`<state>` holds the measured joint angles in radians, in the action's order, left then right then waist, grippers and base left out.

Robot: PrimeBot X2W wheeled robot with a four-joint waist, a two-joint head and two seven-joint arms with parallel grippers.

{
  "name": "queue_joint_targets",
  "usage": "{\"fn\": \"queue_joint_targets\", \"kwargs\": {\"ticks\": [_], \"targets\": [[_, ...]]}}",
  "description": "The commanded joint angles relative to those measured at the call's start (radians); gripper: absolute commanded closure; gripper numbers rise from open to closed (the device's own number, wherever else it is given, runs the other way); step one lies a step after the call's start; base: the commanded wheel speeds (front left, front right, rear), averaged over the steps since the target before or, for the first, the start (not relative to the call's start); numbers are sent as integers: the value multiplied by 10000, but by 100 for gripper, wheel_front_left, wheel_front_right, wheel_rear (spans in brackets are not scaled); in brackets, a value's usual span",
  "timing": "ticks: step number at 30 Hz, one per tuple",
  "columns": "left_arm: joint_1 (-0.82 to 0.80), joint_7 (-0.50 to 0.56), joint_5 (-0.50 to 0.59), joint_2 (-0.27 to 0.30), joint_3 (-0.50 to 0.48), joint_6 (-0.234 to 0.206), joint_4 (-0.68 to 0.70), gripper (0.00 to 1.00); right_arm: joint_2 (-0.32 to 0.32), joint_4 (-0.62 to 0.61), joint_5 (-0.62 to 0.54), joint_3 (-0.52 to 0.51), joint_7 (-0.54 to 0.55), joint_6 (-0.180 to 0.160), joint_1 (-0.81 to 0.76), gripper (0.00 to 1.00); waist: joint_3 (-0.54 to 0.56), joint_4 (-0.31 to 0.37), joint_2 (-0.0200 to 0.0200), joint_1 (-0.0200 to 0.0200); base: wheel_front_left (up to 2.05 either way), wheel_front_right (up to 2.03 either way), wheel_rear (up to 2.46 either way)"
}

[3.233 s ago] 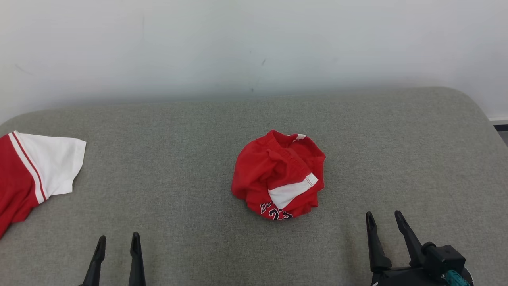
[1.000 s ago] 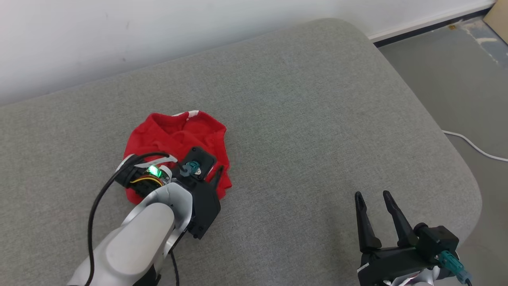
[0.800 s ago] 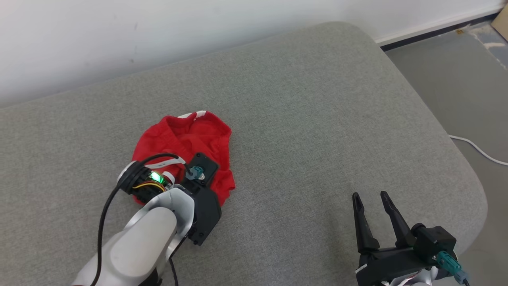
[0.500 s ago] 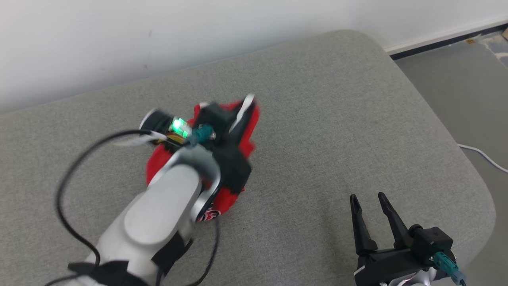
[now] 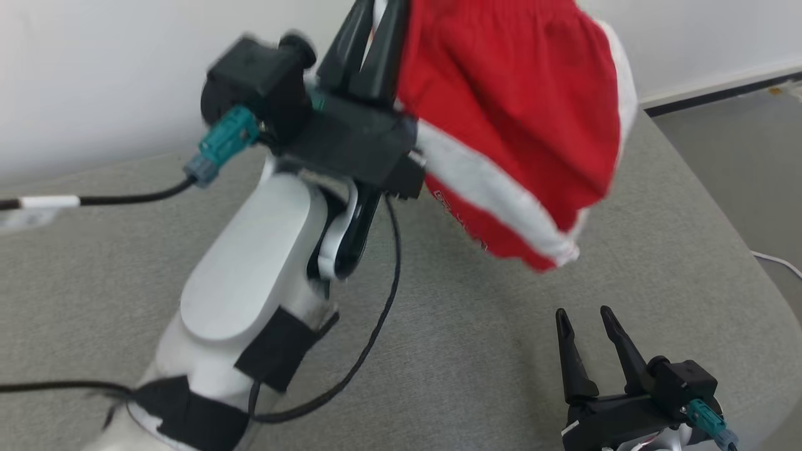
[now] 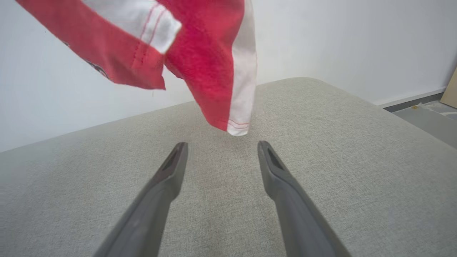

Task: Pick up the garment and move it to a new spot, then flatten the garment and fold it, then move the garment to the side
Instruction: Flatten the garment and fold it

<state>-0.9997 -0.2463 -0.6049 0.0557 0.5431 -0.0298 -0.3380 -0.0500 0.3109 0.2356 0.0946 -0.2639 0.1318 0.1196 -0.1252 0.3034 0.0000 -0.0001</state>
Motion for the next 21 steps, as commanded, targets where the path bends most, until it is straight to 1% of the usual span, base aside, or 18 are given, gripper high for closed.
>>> {"fn": "queue_joint_targets", "kwargs": {"ticks": [1,4,7,8,9,10,13,17,21], "targets": [[744,69,-194,80,-121,-299,-221,100,-6,-29,-66,-28,-2,-22,-137,0,-7,-394,0,1,0,0,0],[1879,29,-564,361,-548,-713,-577,100,-3,-70,-71,-26,-3,-22,-147,0,-93,-769,0,1,0,0,0],[3323,-90,-885,738,-945,-929,-992,100,-8,-120,-96,-8,-4,-22,-65,0,-183,-1140,0,1,0,0,0],[3778,-122,-1005,837,-1109,-938,-1094,100,-6,-132,-109,-22,-3,-22,-34,0,-217,-1259,0,1,0,0,0],[3778,-122,-1005,837,-1109,-938,-1094,100,-6,-132,-109,-22,-3,-22,-34,0,-217,-1259,0,1,0,0,0],[4216,-153,-1071,961,-1318,-991,-1174,100,-5,-141,-129,-18,-3,-22,-5,0,-233,-1379,0,1,0,0,0],[5427,-200,-1080,1162,-1926,-947,-1028,100,-9,-151,-229,-83,-4,-22,9,0,-259,-1755,0,1,0,0,0],[6963,-191,-854,1122,-2662,-758,-342,100,-6,-123,-305,-97,-3,-22,27,0,-266,-2187,0,1,0,0,0],[8125,-194,-713,989,-2811,-717,47,100,-5,-92,-347,-111,-3,-22,54,0,-245,-2505,0,1,0,0,0]]}}
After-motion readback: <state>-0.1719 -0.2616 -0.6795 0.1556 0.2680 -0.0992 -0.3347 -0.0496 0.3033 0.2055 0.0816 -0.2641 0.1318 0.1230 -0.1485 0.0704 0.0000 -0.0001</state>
